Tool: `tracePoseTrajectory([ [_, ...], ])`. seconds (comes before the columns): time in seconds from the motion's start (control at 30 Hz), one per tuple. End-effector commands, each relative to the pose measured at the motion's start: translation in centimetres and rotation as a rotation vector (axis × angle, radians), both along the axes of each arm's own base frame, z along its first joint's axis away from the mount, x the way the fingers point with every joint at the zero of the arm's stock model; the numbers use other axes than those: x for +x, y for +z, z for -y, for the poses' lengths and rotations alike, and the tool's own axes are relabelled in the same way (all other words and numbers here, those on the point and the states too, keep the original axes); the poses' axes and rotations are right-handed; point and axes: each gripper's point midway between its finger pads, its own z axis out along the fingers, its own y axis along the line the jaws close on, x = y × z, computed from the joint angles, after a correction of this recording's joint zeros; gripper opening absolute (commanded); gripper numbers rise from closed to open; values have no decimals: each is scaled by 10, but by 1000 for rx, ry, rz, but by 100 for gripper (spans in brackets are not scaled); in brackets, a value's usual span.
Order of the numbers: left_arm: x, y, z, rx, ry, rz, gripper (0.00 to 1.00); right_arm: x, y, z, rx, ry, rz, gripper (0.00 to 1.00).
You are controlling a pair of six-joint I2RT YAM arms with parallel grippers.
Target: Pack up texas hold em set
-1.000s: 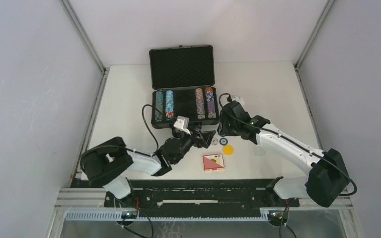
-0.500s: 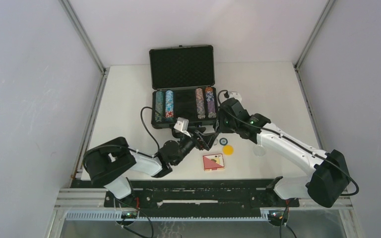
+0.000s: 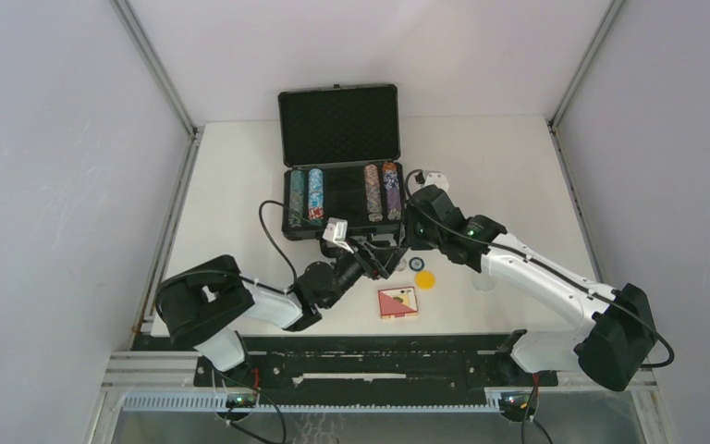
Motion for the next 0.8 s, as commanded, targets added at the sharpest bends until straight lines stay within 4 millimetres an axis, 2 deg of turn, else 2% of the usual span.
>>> tracePoseTrajectory([
  [0.0, 3, 18, 13, -64, -14, -5, 70, 7, 33, -11, 70, -6, 84, 32],
  [0.2, 5, 13, 17, -49, -14, -18, 63, 5, 34, -10, 67, -2, 85, 32],
  [0.53, 3, 19, 22, -69, -36, -19, 44, 4, 31, -13, 63, 9, 77, 32],
  [0.77, 6, 20, 21, -66, -20, -12, 38, 2, 30, -16, 65, 18, 70, 32],
])
